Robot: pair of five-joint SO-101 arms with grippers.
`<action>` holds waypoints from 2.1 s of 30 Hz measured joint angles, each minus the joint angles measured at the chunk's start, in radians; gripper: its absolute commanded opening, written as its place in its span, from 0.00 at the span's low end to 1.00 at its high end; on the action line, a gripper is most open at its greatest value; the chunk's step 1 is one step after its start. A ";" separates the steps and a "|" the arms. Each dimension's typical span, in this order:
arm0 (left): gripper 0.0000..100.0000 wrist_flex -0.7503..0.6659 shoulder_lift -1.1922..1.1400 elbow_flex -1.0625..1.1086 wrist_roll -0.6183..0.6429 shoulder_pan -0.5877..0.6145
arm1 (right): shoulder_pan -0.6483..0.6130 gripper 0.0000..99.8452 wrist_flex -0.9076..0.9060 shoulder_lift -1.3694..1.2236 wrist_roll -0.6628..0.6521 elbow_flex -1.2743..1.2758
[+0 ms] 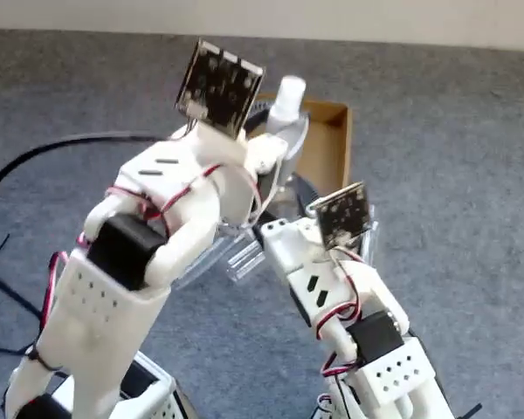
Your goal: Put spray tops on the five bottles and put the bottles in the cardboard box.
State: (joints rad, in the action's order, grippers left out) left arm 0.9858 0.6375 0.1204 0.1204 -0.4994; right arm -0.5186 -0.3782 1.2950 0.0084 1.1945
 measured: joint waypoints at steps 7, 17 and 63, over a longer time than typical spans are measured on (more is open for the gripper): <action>0.13 -0.031 0.126 0.242 0.005 -0.002 | 0.009 0.00 -0.002 0.000 0.011 0.005; 0.15 -0.037 0.138 0.253 -0.064 -0.002 | 0.020 0.00 0.000 0.002 0.011 0.005; 0.16 0.135 0.319 0.269 -0.226 0.365 | 0.097 0.00 0.005 -0.706 0.017 -0.457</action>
State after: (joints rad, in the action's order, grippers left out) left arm 1.1208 0.9567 0.3890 -0.1051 -0.1343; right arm -0.4219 -0.3736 0.5892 0.0253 0.7373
